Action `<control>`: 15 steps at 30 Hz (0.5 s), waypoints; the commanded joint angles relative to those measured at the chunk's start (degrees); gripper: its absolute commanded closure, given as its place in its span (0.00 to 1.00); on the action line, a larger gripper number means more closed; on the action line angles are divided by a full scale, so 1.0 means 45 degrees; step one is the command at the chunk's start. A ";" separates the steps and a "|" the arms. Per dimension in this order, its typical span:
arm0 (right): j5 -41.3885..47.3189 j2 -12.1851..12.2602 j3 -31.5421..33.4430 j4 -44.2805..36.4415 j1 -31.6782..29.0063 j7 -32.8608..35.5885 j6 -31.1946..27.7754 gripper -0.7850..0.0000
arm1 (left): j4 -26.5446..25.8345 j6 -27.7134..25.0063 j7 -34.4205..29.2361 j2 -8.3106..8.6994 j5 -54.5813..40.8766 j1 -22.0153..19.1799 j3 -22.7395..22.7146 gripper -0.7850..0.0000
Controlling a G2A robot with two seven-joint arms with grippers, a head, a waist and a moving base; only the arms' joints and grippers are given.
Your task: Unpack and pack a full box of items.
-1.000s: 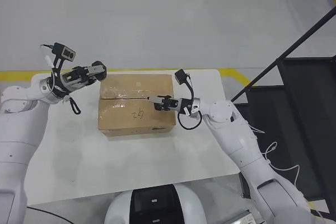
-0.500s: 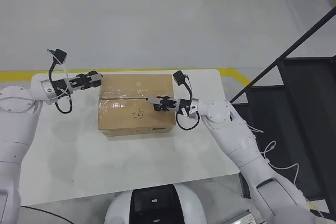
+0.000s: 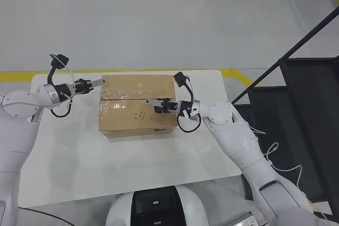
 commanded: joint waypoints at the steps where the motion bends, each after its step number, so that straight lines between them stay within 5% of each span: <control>1: 0.0003 0.0009 0.0002 0.0001 -0.0010 -0.0014 0.0020 0.00 | 0.0016 -0.0130 -0.0323 -0.0026 -0.0566 -0.0003 0.0017 0.00; 4: 0.0013 0.0024 0.0004 -0.0009 -0.0023 -0.0045 0.0025 0.00 | 0.0138 -0.0213 -0.0648 -0.0045 -0.0898 -0.0097 0.0053 0.05; 5: 0.0030 0.0028 0.0002 -0.0015 -0.0028 -0.0056 0.0026 0.00 | 0.0169 -0.0236 -0.0654 -0.0049 -0.0880 -0.0133 0.0070 0.50; 6: 0.0034 0.0032 -0.0001 -0.0016 -0.0027 -0.0059 0.0026 0.00 | 0.0215 -0.0252 -0.0627 -0.0057 -0.0908 -0.0158 0.0080 0.69; 7: 0.0037 0.0036 -0.0003 -0.0015 -0.0027 -0.0061 0.0024 0.00 | 0.0267 -0.0270 -0.0623 -0.0064 -0.0940 -0.0181 0.0094 1.00; 15: 0.0104 0.0071 -0.0004 0.0026 -0.0011 -0.0057 -0.0043 0.00 | 0.0296 -0.0270 -0.0764 -0.0073 -0.0920 -0.0351 0.0154 1.00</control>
